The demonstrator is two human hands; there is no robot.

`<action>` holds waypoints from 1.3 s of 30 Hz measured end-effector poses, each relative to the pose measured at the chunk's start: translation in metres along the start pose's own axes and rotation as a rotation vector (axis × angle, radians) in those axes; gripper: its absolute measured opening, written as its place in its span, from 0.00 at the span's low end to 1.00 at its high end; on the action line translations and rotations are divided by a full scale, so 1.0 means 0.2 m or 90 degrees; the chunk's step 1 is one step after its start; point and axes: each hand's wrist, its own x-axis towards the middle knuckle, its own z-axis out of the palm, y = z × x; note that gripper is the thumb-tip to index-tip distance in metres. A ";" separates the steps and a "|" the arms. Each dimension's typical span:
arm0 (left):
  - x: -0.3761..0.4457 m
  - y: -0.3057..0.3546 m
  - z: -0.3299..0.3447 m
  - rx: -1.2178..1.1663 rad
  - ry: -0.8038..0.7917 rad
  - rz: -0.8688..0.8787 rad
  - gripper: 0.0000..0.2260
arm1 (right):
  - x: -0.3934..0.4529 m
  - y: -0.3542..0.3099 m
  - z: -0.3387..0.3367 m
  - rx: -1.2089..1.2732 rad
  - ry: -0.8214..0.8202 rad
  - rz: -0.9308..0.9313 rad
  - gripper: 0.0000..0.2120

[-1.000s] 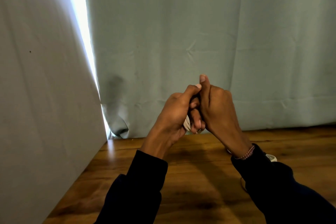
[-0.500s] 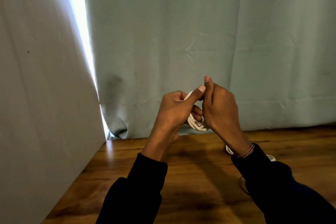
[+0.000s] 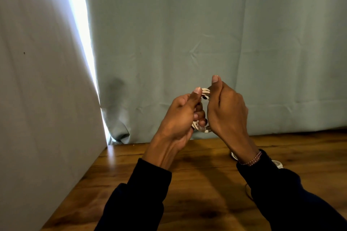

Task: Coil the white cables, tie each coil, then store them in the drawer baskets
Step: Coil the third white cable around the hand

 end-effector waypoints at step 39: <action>0.05 -0.03 -0.13 0.251 0.069 0.153 0.13 | 0.05 -0.01 -0.15 0.014 -0.505 0.047 0.12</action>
